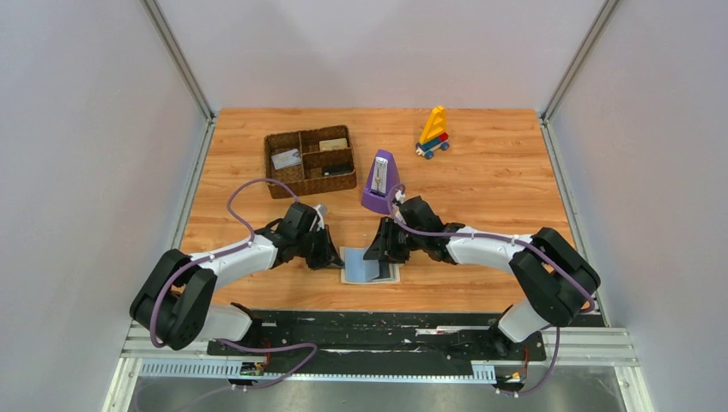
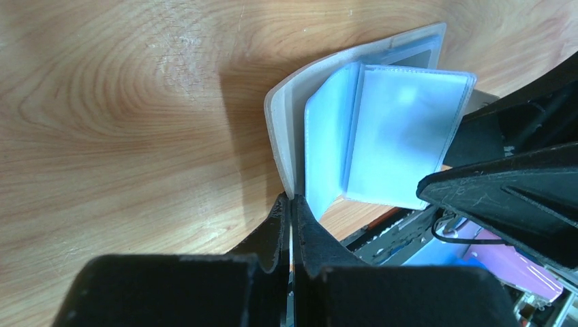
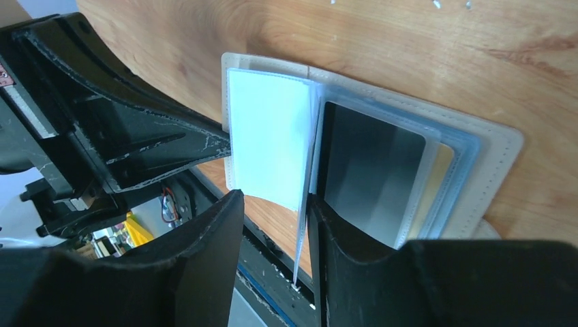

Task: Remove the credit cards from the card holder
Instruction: Remove the credit card from the card holder.

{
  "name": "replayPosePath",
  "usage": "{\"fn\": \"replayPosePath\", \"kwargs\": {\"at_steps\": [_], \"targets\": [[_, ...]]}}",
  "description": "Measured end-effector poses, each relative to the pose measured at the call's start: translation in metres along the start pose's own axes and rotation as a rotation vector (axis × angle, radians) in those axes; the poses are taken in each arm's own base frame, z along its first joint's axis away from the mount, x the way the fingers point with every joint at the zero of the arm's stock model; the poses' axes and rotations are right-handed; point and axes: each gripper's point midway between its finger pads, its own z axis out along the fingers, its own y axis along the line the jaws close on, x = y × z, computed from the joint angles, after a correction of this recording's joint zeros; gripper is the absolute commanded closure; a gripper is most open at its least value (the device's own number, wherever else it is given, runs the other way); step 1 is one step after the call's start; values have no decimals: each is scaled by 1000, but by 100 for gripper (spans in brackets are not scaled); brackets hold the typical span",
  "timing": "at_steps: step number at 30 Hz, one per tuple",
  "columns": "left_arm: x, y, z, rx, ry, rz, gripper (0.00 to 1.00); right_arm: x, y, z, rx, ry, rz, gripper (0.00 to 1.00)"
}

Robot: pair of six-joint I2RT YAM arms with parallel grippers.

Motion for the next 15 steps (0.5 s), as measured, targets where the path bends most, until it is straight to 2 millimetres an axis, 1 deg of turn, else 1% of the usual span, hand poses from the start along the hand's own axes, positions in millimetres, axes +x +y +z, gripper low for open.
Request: {"fn": "replayPosePath", "kwargs": {"at_steps": [7, 15], "targets": [[0, -1, 0, 3, 1, -6, 100, 2, 5, 0, -25, 12, 0, 67], [0, -1, 0, 3, 1, -10, 95, 5, 13, -1, -59, 23, -11, 70]]}}
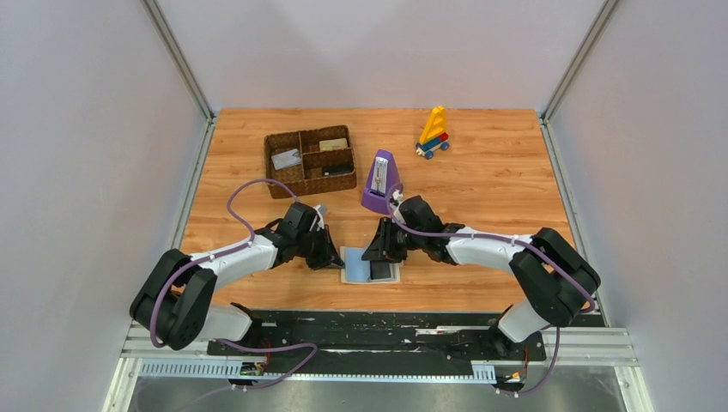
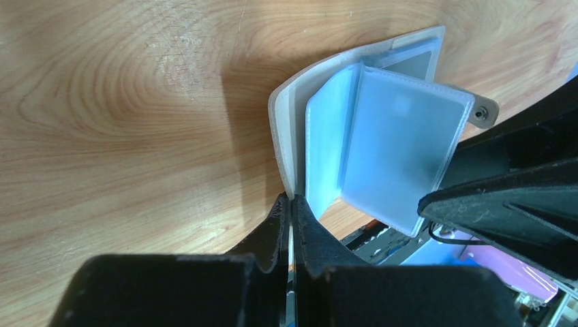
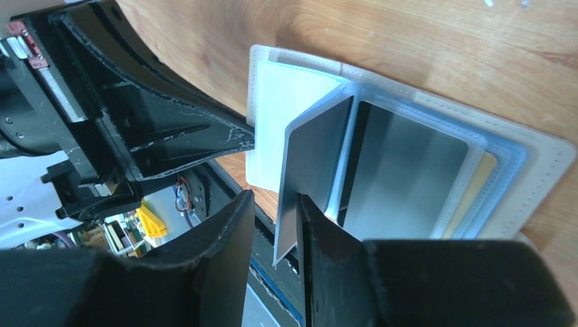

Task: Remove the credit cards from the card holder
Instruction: Remove the credit card from the card holder.

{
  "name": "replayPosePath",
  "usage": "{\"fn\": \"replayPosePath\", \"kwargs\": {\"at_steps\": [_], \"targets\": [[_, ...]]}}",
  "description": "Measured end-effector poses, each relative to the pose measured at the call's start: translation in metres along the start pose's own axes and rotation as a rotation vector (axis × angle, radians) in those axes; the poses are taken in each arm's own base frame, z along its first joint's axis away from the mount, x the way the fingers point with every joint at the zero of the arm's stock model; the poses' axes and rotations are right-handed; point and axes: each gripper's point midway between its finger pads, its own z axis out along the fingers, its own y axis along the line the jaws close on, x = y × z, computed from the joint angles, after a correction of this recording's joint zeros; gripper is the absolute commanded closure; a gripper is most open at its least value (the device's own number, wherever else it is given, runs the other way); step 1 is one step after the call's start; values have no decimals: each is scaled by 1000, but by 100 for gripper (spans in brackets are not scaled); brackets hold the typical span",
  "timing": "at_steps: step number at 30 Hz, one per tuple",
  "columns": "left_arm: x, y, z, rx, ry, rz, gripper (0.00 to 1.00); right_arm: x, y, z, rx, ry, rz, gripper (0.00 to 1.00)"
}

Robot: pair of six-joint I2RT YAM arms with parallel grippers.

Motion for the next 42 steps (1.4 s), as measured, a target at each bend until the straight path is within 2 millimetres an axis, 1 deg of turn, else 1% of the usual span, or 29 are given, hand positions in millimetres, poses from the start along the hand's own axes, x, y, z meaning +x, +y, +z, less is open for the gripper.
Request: {"fn": "replayPosePath", "kwargs": {"at_steps": [4, 6, 11, 14, 20, 21, 23, 28, 30, 32, 36, 42], "targets": [[0, 0, 0, 0, 0, 0, 93, 6, 7, 1, -27, 19, -14, 65], [0, 0, 0, 0, 0, -1, 92, 9, 9, 2, -34, 31, -18, 64], [0, 0, 0, -1, 0, -2, 87, 14, 7, 6, -34, 52, -17, 65], [0, 0, 0, -1, 0, -2, 83, 15, 6, 7, -31, 59, -14, 61], [0, 0, -2, -3, -3, -1, 73, 18, 6, 8, -37, 73, -15, 63], [0, 0, -3, -7, -4, -1, 70, 18, 5, 8, -36, 72, -14, 64], [0, 1, -5, -14, -9, 1, 66, 18, 4, 8, -30, 71, -14, 64], [-5, 1, -11, -45, -29, 13, 62, 14, 0, 8, 4, 60, -17, 65], [-9, -1, -15, -53, -43, 23, 62, 13, 0, 8, 10, 55, -19, 65], [-13, -5, -19, -48, -55, 31, 64, 11, 0, 8, 16, 49, -21, 66], [-16, -15, -22, -9, -65, 50, 75, 7, 2, 11, 21, 45, -21, 67], [-16, -29, -17, 71, -60, 69, 86, 4, 0, 17, 36, 47, -11, 67]]}}
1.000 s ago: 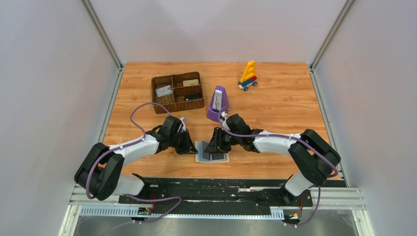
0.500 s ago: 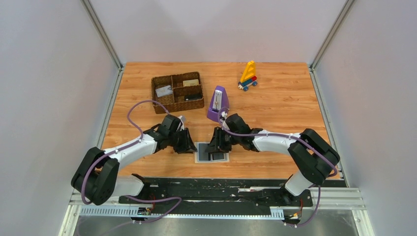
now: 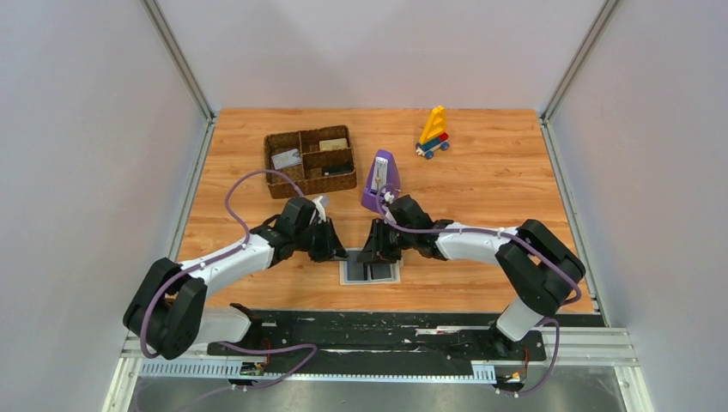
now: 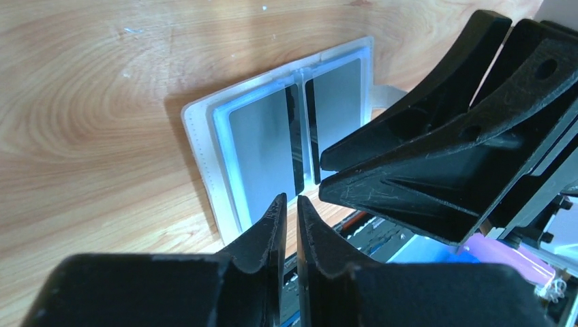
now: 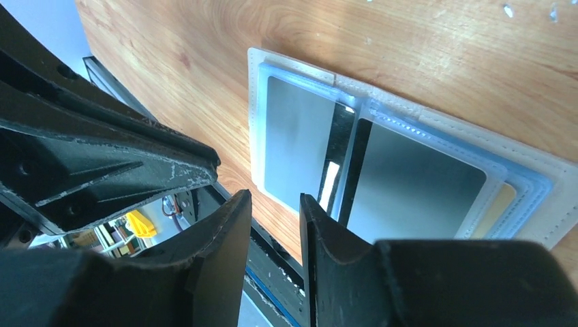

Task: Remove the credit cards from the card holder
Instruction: Remove the credit card from the card holder.

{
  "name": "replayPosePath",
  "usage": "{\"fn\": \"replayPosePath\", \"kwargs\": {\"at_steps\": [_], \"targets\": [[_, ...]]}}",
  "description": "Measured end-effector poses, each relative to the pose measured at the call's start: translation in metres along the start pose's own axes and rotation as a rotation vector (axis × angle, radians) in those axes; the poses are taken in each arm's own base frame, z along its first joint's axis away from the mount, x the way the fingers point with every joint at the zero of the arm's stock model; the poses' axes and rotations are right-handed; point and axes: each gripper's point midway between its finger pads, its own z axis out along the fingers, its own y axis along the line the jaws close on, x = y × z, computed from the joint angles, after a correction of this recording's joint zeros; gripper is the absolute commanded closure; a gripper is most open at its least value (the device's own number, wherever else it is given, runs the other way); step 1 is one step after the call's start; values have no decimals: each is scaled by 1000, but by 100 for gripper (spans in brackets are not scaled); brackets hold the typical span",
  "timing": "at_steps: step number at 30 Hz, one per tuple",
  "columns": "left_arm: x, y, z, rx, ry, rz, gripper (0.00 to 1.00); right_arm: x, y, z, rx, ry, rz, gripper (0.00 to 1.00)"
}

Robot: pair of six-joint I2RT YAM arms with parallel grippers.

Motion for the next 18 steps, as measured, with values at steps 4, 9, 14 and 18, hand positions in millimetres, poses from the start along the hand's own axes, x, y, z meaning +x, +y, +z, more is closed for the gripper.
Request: {"fn": "replayPosePath", "kwargs": {"at_steps": [4, 9, 14, 18], "targets": [[6, 1, 7, 34, 21, 0, 91, 1, -5, 3, 16, 1, 10, 67], [10, 4, 15, 41, 40, -8, 94, 2, -11, 6, 39, 5, 29, 67], [11, 12, 19, 14, 44, -12, 95, 4, -16, 8, 65, 7, 37, 67], [16, 21, 21, -13, 49, -19, 95, 3, -17, 11, 79, 2, 35, 67]]}}
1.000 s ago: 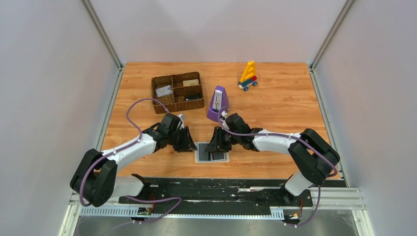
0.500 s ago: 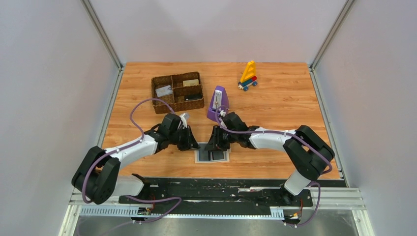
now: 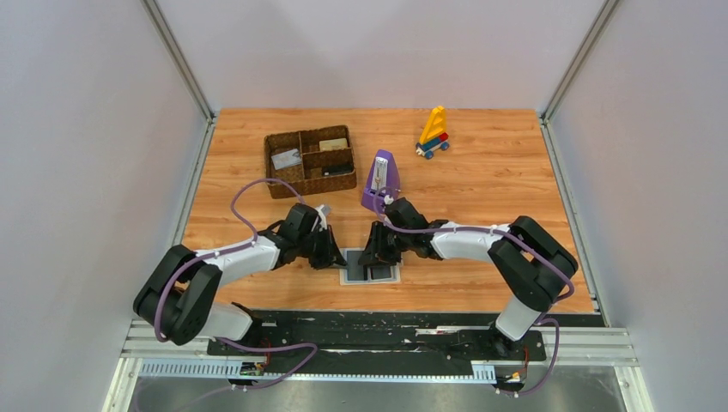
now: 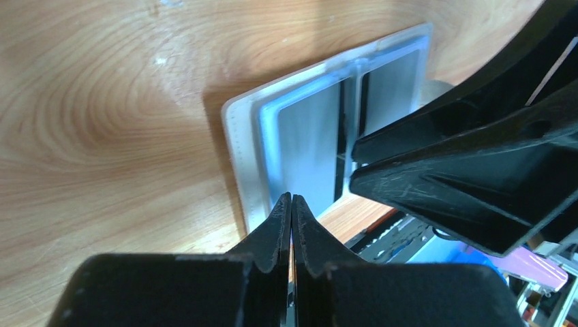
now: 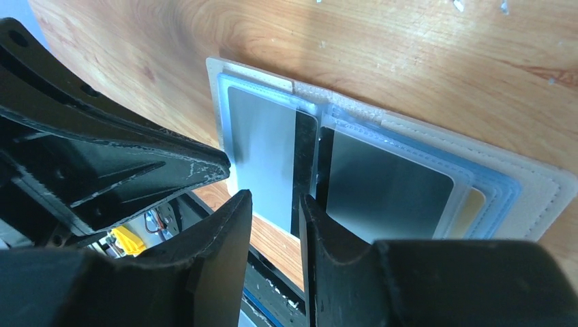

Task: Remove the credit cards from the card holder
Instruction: Remove the credit card from the card holder.

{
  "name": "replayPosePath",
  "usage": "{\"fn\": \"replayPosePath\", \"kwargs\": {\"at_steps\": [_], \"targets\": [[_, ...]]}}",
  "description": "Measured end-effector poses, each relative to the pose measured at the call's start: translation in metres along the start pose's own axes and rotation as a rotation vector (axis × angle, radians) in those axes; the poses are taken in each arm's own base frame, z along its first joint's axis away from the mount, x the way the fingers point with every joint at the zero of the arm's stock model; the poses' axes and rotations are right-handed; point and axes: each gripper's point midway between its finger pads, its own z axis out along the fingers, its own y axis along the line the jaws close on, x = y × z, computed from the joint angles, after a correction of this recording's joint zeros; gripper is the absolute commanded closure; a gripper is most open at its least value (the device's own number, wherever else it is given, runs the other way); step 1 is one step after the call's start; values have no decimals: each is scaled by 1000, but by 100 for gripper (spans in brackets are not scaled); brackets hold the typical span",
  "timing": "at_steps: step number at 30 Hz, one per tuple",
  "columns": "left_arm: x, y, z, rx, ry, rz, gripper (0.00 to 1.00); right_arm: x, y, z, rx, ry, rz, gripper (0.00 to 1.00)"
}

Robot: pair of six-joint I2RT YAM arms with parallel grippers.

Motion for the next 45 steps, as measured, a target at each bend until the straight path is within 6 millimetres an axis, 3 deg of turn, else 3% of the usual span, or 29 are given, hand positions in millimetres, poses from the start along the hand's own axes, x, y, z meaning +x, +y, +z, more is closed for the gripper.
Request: {"fn": "replayPosePath", "kwargs": {"at_steps": [6, 25, 30, 34, 45], "targets": [[11, 14, 4, -28, 26, -18, 96, 1, -2, 1, 47, -6, -4, 67], [11, 16, 5, -33, 24, -19, 95, -2, -7, 6, 159, -42, -40, 68], [11, 16, 5, -36, 23, -19, 95, 0, -6, 10, 143, -31, -47, 77], [11, 16, 5, -37, 22, -20, 95, 1, -6, 11, 124, -31, -61, 99], [11, 18, 5, -46, 18, -19, 95, -1, -4, -2, 41, -49, -87, 100]]}}
